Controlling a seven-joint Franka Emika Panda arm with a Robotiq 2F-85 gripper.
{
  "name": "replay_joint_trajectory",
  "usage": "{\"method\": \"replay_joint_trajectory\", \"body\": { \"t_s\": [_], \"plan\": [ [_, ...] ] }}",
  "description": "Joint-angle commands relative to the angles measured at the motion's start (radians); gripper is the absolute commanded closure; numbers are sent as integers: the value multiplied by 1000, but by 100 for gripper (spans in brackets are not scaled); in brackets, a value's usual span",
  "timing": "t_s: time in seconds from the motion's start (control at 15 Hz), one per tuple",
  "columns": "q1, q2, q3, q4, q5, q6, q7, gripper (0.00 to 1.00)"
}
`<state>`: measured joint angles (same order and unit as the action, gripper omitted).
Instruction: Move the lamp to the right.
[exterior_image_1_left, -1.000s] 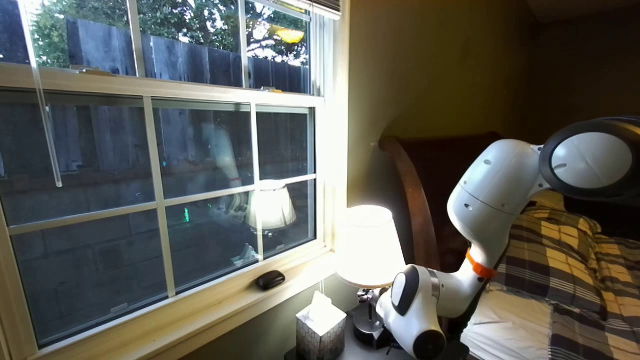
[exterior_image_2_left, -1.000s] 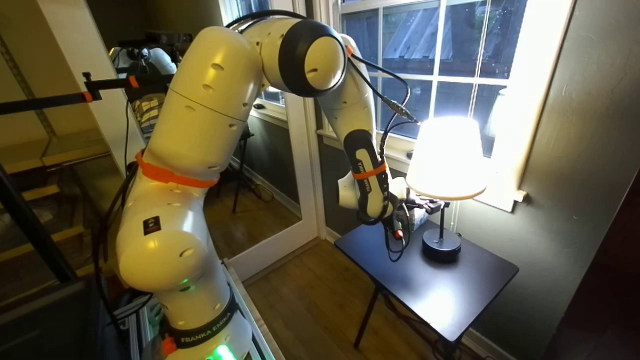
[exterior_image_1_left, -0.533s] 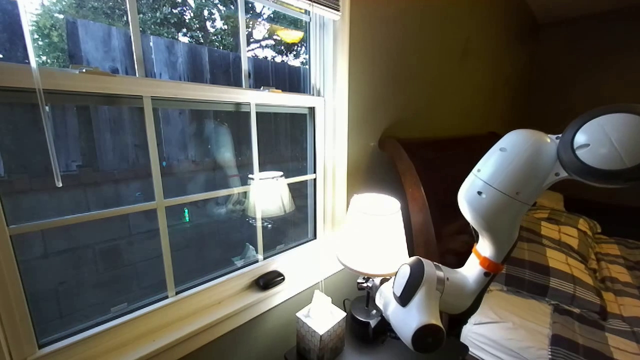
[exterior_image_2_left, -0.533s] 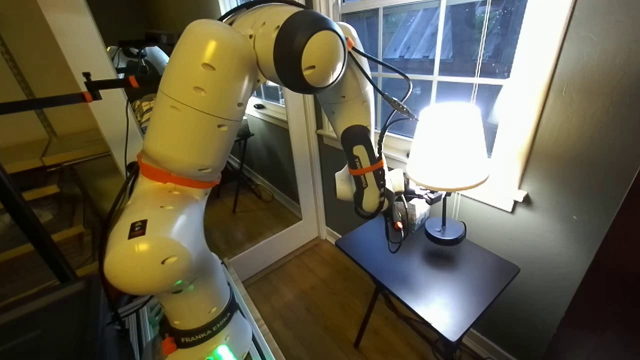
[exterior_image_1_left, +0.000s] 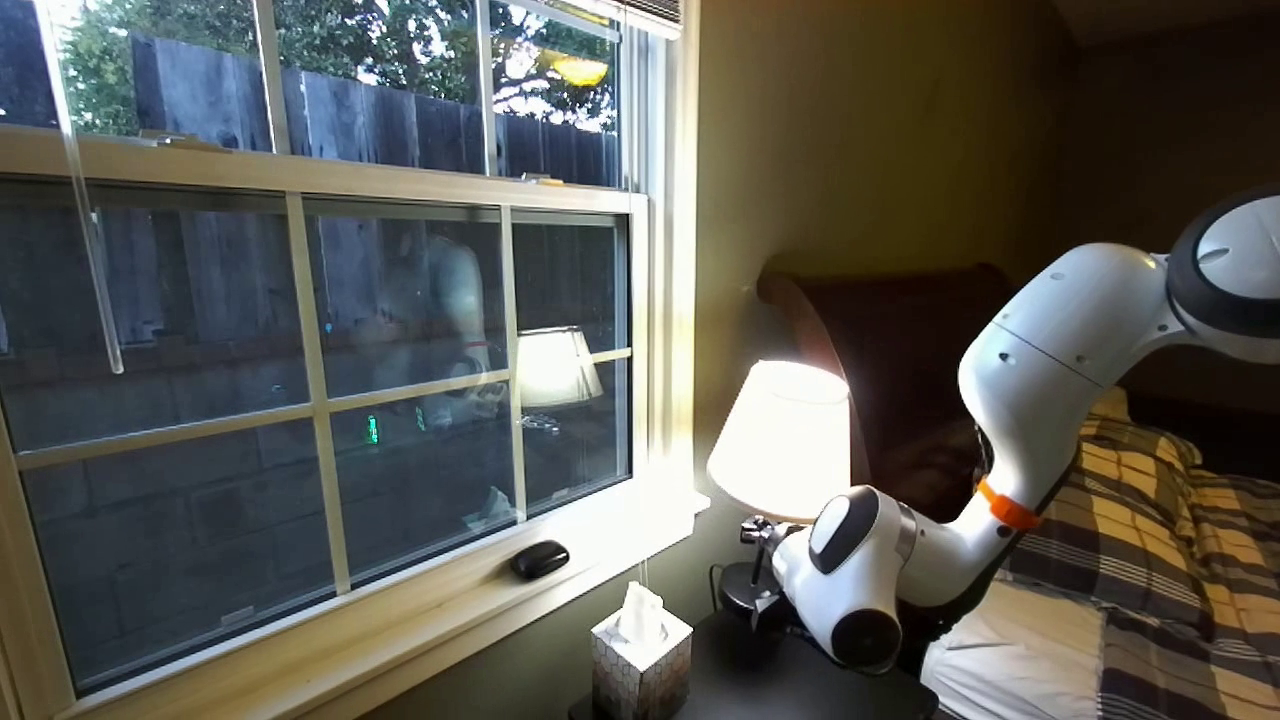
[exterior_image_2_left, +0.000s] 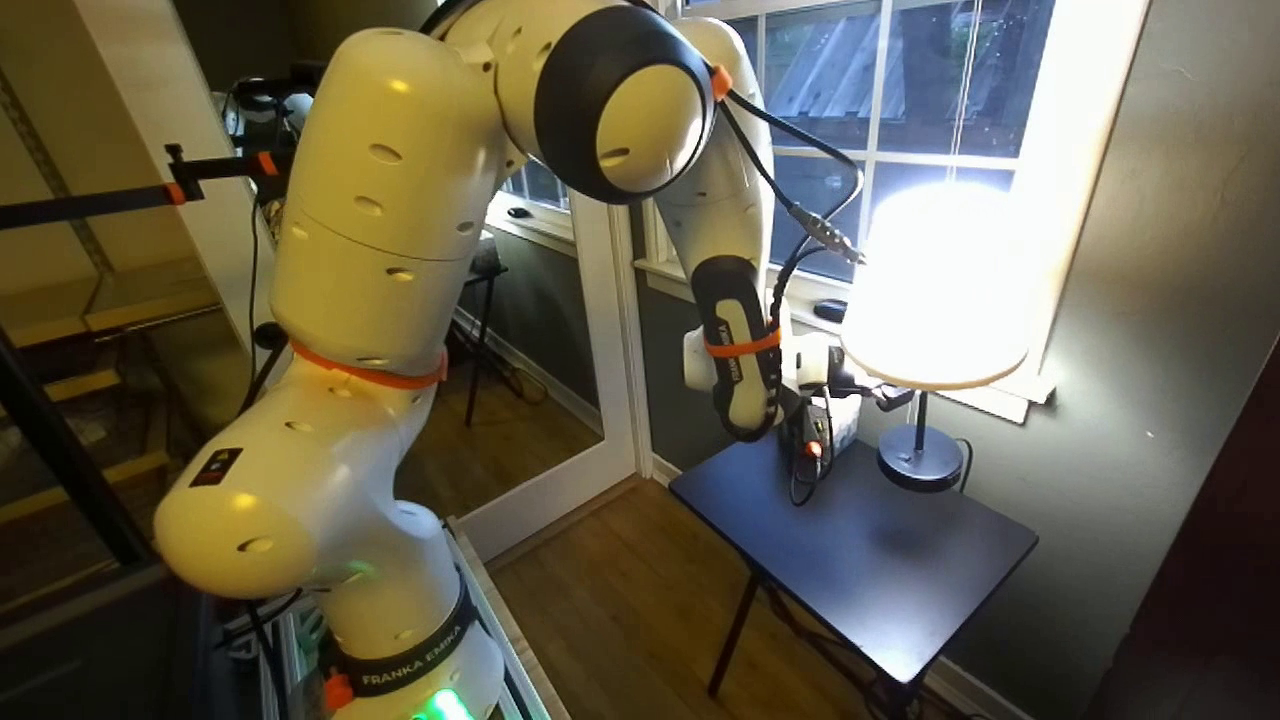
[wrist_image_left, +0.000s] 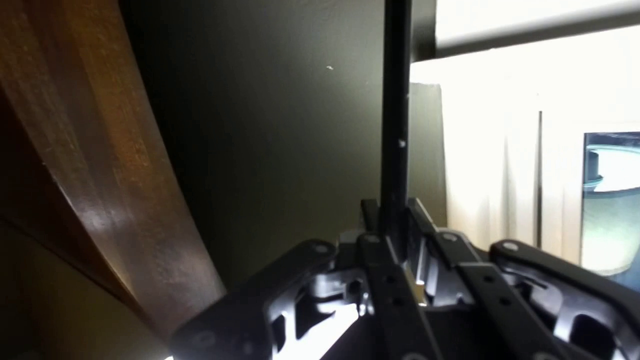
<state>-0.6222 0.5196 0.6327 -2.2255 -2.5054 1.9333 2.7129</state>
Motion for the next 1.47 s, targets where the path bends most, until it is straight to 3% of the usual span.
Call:
{"method": "replay_joint_trajectory", "body": {
  "t_s": [0.0, 0.27, 0.73, 0.8, 0.87, 1.2, 1.27, 1.33, 1.4],
  "plan": [
    [-105, -18, 62, -39, -15, -33, 43, 96],
    [-133, -25, 32, -41, -15, 5, 42, 96],
    [-41, -48, -103, -17, -14, 123, 43, 96],
    [-32, -47, -103, -7, -14, 132, 43, 96],
    [-68, -7, -71, -13, 0, 98, 0, 85],
    [-45, -8, -85, 2, 0, 112, 0, 85],
    [-44, -8, -86, 2, 0, 112, 0, 96],
    [113, -43, -245, 20, 34, 162, 46, 96],
    [137, -33, -273, 29, 26, 171, 47, 96]
  ]
}}
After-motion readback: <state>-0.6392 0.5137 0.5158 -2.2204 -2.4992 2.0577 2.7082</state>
